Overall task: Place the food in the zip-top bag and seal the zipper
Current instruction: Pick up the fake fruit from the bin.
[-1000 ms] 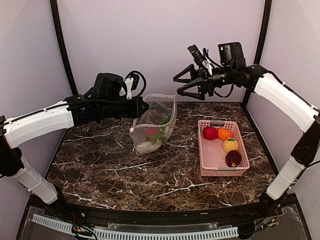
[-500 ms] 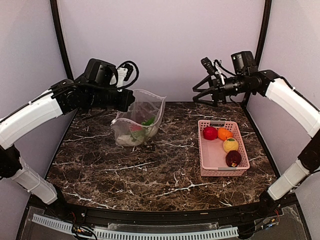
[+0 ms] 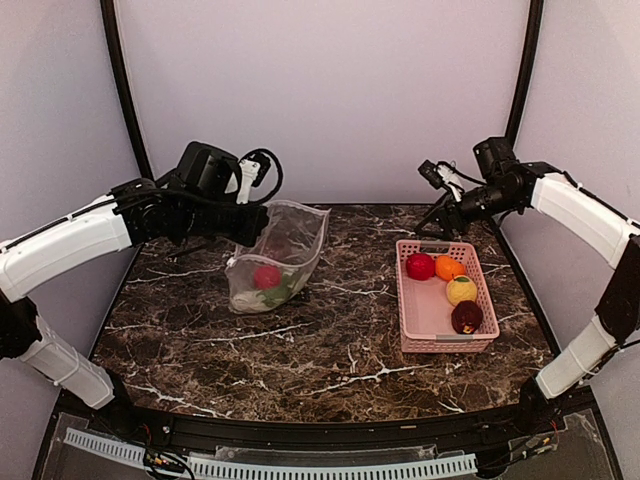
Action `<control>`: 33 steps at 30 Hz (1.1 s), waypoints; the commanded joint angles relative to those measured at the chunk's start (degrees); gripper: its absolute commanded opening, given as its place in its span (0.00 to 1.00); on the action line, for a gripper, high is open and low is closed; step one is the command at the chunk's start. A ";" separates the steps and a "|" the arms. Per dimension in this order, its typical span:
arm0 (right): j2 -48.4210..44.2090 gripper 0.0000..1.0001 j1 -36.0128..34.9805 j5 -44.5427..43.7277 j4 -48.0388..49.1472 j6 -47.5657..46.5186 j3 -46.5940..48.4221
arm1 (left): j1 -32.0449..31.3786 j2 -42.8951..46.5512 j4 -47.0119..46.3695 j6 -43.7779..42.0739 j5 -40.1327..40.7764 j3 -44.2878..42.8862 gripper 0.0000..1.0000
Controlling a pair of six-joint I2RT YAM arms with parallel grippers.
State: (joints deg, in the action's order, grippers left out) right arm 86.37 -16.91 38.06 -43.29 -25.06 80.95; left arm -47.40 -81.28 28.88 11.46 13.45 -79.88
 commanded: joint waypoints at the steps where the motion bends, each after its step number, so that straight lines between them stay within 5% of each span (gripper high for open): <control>1: -1.44 0.65 2.78 -5.65 -2.35 -1.66 -1.82 | 0.40 2.99 -2.18 -1.53 0.91 2.39 0.01; 16: 1.59 0.64 4.25 -19.19 -3.59 -4.42 -5.20 | 0.38 8.88 -7.43 1.80 -4.54 8.75 0.01; 33: 14.63 0.71 4.18 -21.32 -5.59 -6.14 2.26 | 0.38 11.05 -11.14 4.69 -6.84 13.81 0.01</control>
State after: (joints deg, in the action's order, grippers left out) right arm 98.00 -12.95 17.04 -47.75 -31.00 80.07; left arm -47.40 -71.88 19.79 14.72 7.40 -67.64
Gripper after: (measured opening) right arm 0.705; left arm 0.010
